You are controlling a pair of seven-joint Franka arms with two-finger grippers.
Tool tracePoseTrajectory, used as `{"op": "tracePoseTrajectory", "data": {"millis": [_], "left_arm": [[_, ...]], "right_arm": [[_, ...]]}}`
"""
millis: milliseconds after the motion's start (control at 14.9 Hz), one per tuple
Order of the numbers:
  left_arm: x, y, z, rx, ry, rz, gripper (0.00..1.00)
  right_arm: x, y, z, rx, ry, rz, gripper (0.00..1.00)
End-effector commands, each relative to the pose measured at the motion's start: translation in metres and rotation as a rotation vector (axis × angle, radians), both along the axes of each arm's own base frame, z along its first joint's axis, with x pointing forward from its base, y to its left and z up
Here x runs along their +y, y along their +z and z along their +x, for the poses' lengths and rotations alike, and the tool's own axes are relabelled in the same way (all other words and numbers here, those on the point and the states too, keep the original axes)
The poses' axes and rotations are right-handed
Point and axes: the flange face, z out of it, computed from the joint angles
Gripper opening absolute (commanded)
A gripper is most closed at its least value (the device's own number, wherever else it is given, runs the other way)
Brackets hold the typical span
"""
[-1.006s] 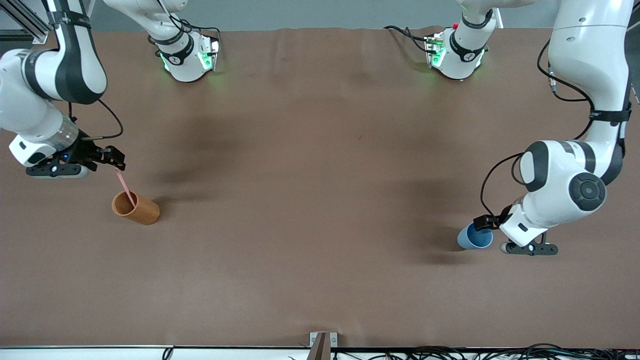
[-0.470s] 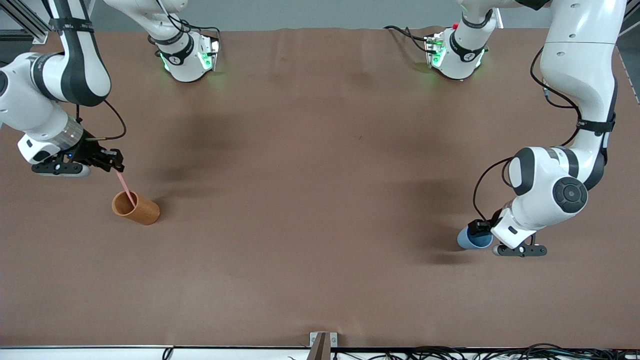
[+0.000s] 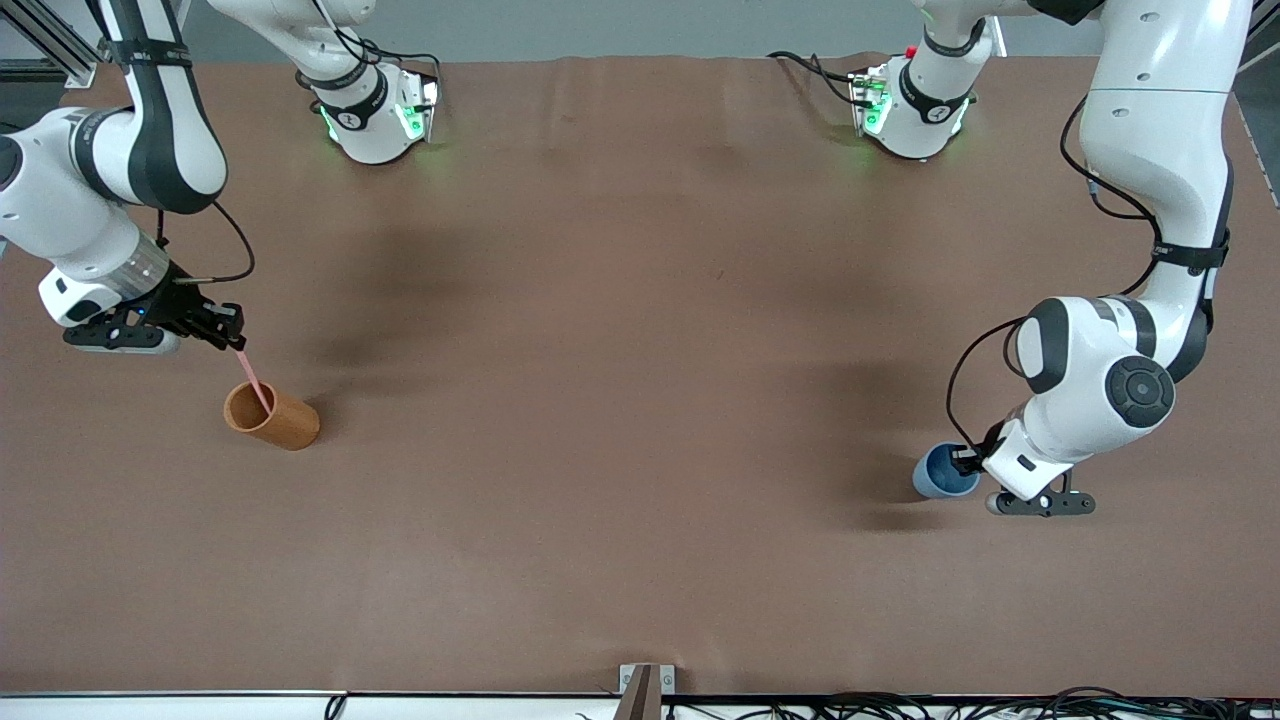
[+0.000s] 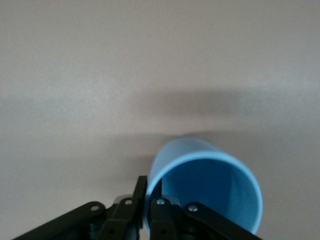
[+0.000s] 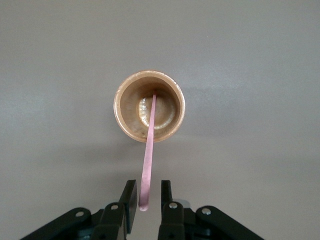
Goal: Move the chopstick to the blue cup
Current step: 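Grasp the pink chopstick with the right gripper while the left gripper grasps the blue cup, then lift the chopstick with the right gripper while the left gripper slides the blue cup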
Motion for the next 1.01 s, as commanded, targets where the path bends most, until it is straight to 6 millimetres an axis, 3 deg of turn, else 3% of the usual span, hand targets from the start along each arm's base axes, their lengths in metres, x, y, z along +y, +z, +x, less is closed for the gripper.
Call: {"op": "tracePoseTrajectory", "data": {"millis": [0, 402, 537, 671, 805, 939], "left_arm": [[-0.025, 0.042, -0.001, -0.014, 0.071, -0.014, 0.0], [-0.194, 0.093, -0.04, 0.03, 0.307, -0.052, 0.0], [-0.242, 0.104, -0.059, 0.041, 0.367, -0.083, 0.0], [-0.292, 0.109, -0.083, 0.057, 0.401, -0.111, 0.0], [-0.34, 0.094, -0.107, 0.071, 0.415, -0.099, 0.0], [-0.372, 0.07, -0.129, 0.07, 0.43, -0.057, 0.0]], "right_arm": [[-0.001, 0.001, -0.013, -0.022, -0.008, 0.012, 0.26], [0.0, 0.008, -0.009, -0.032, -0.032, 0.031, 0.06], [-0.001, 0.017, -0.004, -0.048, -0.036, 0.034, 0.04], [-0.001, 0.041, 0.006, -0.019, -0.024, 0.047, 0.03], [-0.001, 0.077, 0.014, 0.075, -0.011, 0.075, 0.04], [-0.001, 0.119, 0.026, 0.109, -0.008, 0.085, 0.04]]}}
